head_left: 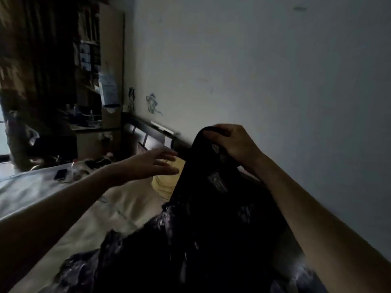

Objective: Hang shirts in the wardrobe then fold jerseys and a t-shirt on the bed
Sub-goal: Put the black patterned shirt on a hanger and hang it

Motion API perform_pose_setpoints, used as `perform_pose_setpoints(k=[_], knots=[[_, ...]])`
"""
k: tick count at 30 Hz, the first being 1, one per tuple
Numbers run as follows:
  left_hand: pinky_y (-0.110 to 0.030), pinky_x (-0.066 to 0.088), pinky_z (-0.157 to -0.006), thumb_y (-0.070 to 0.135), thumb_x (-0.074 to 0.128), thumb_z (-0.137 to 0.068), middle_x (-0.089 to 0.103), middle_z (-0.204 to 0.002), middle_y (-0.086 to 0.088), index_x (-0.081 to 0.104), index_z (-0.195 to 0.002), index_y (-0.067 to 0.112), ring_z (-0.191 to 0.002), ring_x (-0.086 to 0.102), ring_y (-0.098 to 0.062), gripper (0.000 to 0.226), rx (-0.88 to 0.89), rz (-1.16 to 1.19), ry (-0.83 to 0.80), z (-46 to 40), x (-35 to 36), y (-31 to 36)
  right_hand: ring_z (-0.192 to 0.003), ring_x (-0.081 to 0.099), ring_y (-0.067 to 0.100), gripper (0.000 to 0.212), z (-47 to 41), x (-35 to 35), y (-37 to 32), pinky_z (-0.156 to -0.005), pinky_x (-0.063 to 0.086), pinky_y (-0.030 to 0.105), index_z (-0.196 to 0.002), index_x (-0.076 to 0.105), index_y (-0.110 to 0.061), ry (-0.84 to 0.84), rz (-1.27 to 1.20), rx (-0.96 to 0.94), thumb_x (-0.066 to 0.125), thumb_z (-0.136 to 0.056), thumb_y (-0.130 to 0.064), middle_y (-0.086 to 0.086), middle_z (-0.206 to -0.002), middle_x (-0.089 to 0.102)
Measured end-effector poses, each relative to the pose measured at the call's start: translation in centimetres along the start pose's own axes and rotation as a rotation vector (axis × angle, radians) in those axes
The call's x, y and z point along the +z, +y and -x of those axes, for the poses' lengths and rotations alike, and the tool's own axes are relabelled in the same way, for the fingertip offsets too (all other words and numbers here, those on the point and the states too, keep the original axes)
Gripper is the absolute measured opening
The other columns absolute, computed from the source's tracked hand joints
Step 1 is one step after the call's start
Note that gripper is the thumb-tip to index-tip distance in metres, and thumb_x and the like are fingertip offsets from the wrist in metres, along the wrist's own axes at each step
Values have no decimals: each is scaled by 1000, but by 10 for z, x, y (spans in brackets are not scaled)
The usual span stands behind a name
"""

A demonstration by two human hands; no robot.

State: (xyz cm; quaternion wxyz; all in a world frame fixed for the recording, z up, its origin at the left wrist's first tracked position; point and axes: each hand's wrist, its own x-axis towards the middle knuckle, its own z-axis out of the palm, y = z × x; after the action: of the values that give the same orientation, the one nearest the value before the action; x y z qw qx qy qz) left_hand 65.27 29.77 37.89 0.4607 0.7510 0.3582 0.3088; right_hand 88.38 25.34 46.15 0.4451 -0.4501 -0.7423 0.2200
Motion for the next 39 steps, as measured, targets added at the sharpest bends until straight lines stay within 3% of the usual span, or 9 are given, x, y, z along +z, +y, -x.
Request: perform_pose_setpoints(k=[4, 11, 16, 18, 22, 26, 29, 33, 39], knots=[[-22, 56, -85, 24, 75, -78, 77, -107, -2, 72, -109, 16, -105, 71, -16, 33, 122, 201, -142, -34, 79, 76, -83, 66, 6, 11, 14, -43, -4, -76, 51, 21, -94, 75, -16, -85, -76, 18, 64, -96, -19, -5, -87, 74], [-45, 54, -99, 43, 78, -71, 75, -110, -17, 74, -108, 1, -109, 69, -38, 56, 193, 209, -236, -113, 126, 125, -83, 66, 16, 14, 37, -135, 15, -73, 54, 27, -102, 68, -8, 143, -360, 187, 58, -99, -17, 5, -88, 70], [-31, 60, -90, 66, 88, -47, 76, -111, -10, 81, -100, 14, -99, 74, -22, 75, 95, 329, -627, -155, 165, 129, -75, 69, 15, 20, 50, -195, 23, -76, 58, 28, -91, 68, -13, 245, -649, 239, 55, -93, -28, 3, -80, 72], [-25, 60, -78, 65, 82, -59, 78, -102, -9, 82, -96, 12, -87, 75, -17, 65, 96, 371, -703, -176, 187, 120, -70, 69, 13, 29, 59, -222, 25, -73, 58, 28, -78, 72, -13, 299, -733, 225, 56, -91, -33, 1, -72, 71], [-24, 59, -72, 47, 59, -94, 77, -92, -8, 78, -92, 11, -79, 74, -14, 41, -45, 462, -827, -213, 248, 97, -54, 44, 13, 27, 85, -266, 32, -55, 33, 24, -69, 52, -14, 203, -899, 149, 47, -91, -27, -2, -54, 44], [-57, 44, -104, 25, 65, -83, 62, -122, -34, 63, -112, -10, -117, 60, -49, 45, 25, 53, -1126, -225, 329, 54, -47, 23, 16, 18, 110, -290, 30, -47, 13, 29, -61, 36, -15, 86, -901, 196, 44, -74, -26, -2, -51, 22], [-56, 48, -105, 38, 86, -60, 64, -126, -27, 60, -125, -2, -113, 64, -40, 81, 20, -97, -1287, -218, 372, 41, -45, 19, 18, 25, 129, -298, 25, -45, 7, 29, -55, 36, -13, -9, -855, 261, 41, -72, -31, -1, -48, 12], [-59, 49, -89, 9, 64, -82, 67, -117, -28, 61, -113, -4, -109, 61, -40, 34, 211, 102, -1328, -199, 411, 62, -44, 11, 14, 40, 163, -323, 17, -46, 7, 33, -48, 37, -9, -39, -759, 363, 48, -79, -32, 0, -45, 10], [-40, 45, -93, 23, 68, -82, 69, -119, -26, 66, -115, -11, -102, 60, -29, 47, 189, 380, -1034, -238, 418, 86, -43, 8, 16, 59, 231, -355, 18, -48, 10, 35, -42, 32, -16, 199, -252, 683, 77, -76, -32, 3, -43, 14]])
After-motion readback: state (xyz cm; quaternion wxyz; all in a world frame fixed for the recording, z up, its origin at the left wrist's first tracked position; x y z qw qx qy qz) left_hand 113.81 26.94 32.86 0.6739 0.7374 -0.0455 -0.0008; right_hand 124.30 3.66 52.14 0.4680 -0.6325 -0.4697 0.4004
